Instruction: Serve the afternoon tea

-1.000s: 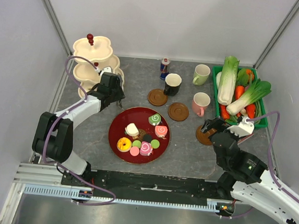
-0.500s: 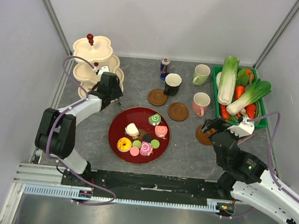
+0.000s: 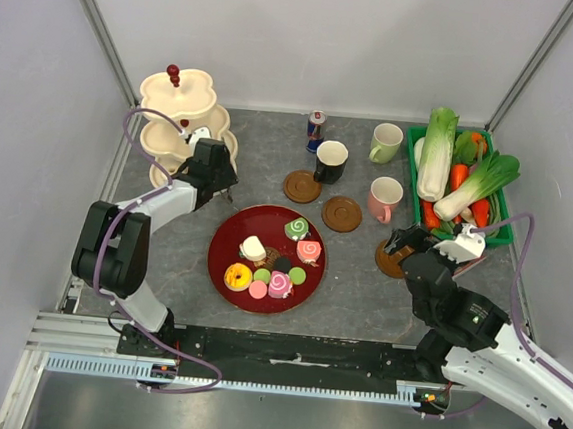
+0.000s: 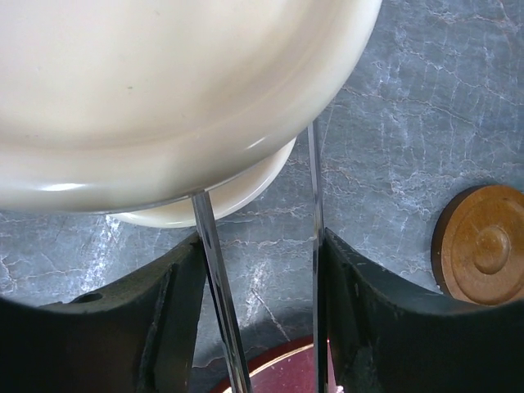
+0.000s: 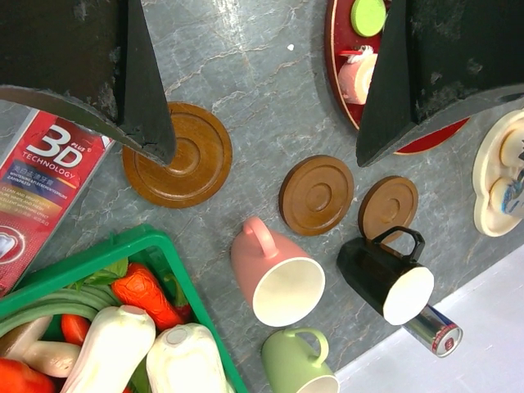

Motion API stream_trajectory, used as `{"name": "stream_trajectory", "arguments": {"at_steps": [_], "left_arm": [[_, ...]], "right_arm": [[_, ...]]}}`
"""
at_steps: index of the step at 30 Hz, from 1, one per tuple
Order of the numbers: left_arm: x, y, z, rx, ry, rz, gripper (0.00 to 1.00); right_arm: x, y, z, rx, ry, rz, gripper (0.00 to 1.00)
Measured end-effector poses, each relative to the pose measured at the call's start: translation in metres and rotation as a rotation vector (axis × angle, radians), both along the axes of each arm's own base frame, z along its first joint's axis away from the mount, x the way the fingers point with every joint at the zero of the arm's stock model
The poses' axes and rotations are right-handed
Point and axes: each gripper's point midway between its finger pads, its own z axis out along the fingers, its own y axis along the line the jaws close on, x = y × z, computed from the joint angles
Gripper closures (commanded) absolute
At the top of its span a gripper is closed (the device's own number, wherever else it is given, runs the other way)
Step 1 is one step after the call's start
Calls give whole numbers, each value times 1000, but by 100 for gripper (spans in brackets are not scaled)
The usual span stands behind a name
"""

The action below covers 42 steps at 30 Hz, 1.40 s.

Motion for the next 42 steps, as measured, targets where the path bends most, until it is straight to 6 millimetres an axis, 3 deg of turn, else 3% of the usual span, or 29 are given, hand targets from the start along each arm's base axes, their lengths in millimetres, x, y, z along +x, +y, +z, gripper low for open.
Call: {"name": "stream_trajectory", "arguments": {"at_steps": [13,22,36,42], "left_arm": [[-3,-4,8,-17,2,-20,37],[-13,-11,38,-62,-44,-62,37],[-81,-27,56,-181,-39,-174,37],[-112,-43,72,-250,-33,-253,37]], "right_arm": [[1,1,-3,-5,7,0,2],[-1,1,0,13,0,5,2],[-2,2,-6,17,5,15,2],[-3,2,-3,32,-3,22,2]]}}
